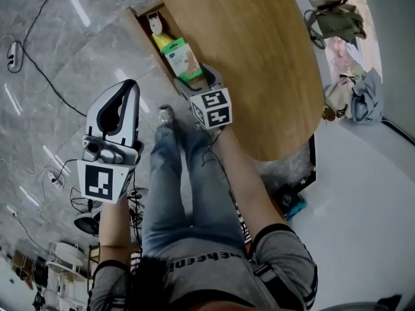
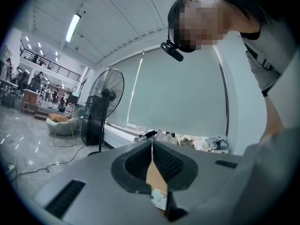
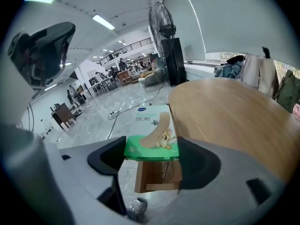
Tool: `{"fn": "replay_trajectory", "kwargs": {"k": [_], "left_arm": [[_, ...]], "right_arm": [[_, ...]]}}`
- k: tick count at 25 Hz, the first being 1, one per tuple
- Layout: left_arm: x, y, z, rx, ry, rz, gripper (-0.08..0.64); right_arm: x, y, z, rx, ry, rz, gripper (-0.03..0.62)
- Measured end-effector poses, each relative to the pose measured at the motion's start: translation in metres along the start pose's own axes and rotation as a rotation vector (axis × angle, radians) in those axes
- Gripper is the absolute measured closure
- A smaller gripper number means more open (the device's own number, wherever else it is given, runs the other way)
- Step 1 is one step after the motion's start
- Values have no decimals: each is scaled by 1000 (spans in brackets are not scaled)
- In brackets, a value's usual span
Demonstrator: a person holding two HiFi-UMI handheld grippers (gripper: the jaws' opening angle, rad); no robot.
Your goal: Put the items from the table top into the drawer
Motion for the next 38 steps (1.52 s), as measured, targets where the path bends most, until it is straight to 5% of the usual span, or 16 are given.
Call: {"fn": "replay_trajectory", "kwargs": {"k": [23,38], "left_arm": [[-44,62,3,-34,39,43,548],[-51,72,1,-13,48,48,548]], "right_arm": [[-42,-6,-86,-128,173,-136,247],[-55,-13,-87,-240,197,-402,245]]}}
Point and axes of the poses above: the fingertips, and each gripper's own axes: z backward along the fingers, y to its left, x out of its top, the point moved 7 cm from there along z, backward along the fingers, and after that the axes turned 1 degree about y, right-handed, at the moved point
